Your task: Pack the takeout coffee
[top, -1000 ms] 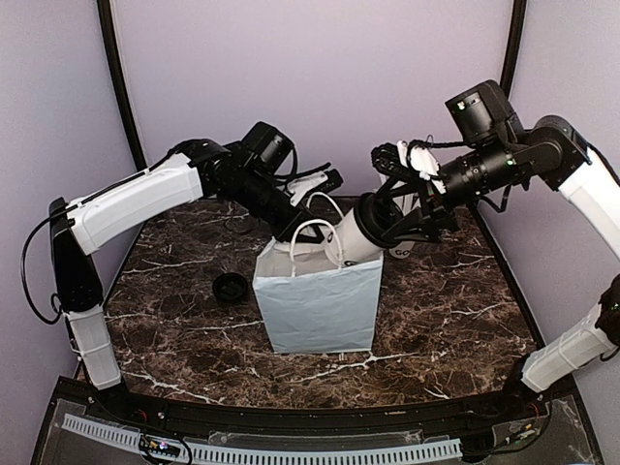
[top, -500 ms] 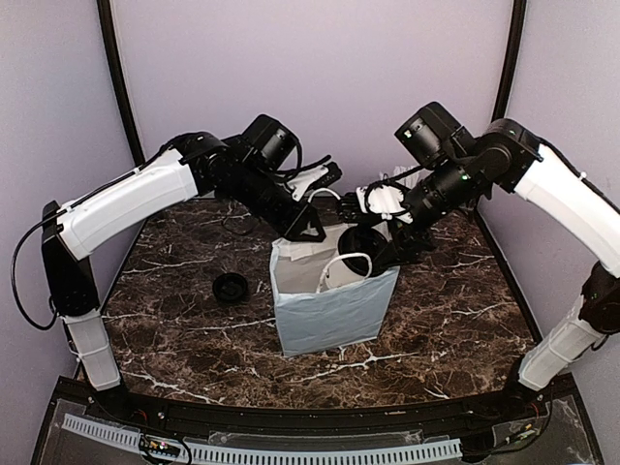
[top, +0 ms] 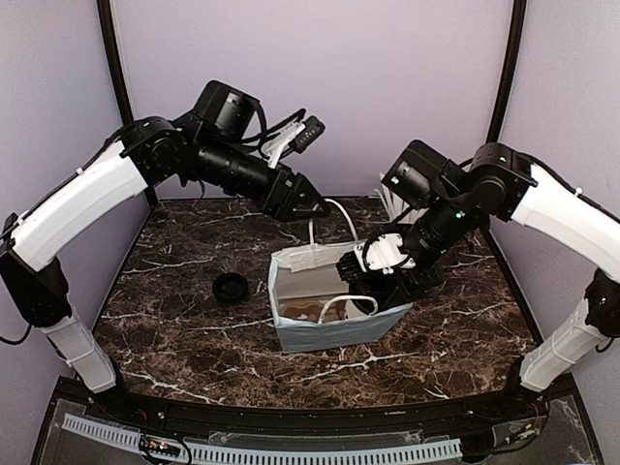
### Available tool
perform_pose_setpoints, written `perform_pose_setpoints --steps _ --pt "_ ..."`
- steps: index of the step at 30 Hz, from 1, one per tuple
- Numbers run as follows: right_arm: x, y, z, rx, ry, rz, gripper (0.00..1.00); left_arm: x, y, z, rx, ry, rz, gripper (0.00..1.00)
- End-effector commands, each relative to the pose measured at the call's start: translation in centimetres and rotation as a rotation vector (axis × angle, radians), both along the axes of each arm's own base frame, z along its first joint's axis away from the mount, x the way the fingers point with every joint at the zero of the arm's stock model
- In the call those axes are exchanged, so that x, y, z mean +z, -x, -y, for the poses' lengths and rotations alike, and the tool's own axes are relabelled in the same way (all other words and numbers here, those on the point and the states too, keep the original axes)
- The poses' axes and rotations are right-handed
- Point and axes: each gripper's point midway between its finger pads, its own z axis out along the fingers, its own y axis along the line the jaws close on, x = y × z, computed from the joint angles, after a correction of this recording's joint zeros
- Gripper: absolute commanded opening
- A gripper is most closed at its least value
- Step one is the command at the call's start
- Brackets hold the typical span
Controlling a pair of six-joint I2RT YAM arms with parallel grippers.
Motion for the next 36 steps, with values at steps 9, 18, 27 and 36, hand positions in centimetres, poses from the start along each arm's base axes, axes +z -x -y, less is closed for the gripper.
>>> perform_pose_setpoints --steps 9,18,27,36 --pt "-2.5 0.4 1.7 0.052 0.052 0.273 0.55 -1.5 -3.4 -2.1 0.149 0.248 0.059 0.68" --pt "-2.3 -0.6 0.0 0.094 -0.034 0.419 0.54 -12.2 -5.8 0.9 0.134 0.147 -0.118 0.67" --pt "-0.7 1.0 -1.3 0.150 -0.145 0.484 0.54 -17.2 -7.2 0.1 0.169 0.048 -0.163 0.66" --pt "0.0 4.1 1.2 0.245 -0.245 0.578 0.55 -18.1 -8.2 -1.2 0.193 -0.010 -0.158 0.67"
